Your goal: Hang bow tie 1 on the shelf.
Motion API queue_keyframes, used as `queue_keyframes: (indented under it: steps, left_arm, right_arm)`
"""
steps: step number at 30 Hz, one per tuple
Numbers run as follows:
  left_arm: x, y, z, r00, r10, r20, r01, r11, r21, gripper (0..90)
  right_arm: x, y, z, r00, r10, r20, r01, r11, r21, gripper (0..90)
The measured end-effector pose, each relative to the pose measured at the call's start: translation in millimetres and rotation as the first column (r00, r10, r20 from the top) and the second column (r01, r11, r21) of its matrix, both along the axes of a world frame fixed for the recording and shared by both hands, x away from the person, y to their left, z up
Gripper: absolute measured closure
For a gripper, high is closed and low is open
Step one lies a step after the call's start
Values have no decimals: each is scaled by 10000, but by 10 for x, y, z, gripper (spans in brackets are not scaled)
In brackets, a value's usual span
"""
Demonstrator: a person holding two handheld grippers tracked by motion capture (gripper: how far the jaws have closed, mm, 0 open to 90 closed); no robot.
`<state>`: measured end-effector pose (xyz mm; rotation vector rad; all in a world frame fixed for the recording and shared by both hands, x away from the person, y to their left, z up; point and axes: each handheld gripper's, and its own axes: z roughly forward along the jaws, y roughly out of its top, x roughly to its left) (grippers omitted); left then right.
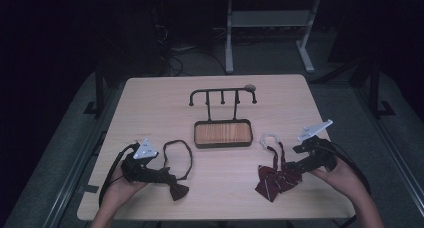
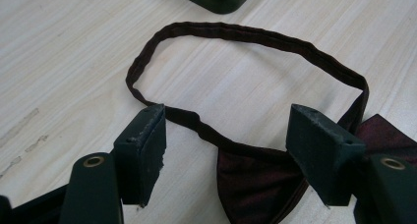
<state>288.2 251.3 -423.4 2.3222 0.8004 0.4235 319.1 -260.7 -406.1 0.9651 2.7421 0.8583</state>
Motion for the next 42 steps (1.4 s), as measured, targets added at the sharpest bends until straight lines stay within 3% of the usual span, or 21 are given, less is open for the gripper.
queue_keyframes:
  steps: [7, 30, 42]
  left_arm:
    - [-7, 2, -1, 10000, -36, -10, 36, 10000, 0, 320]
    - [11, 28, -19, 10000, 14, -62, -14, 10000, 0, 309]
    - [19, 43, -27, 9999, 82, -122, -82, 10000, -8, 303]
  right_arm:
    - [128, 125, 51, 9999, 111, -117, -116, 9990, -435, 338]
    - [504, 274, 108, 9992, -65, -382, 31, 9960, -896, 404]
    - [721, 257, -11, 9963, -496, -698, 422, 9937, -1041, 428]
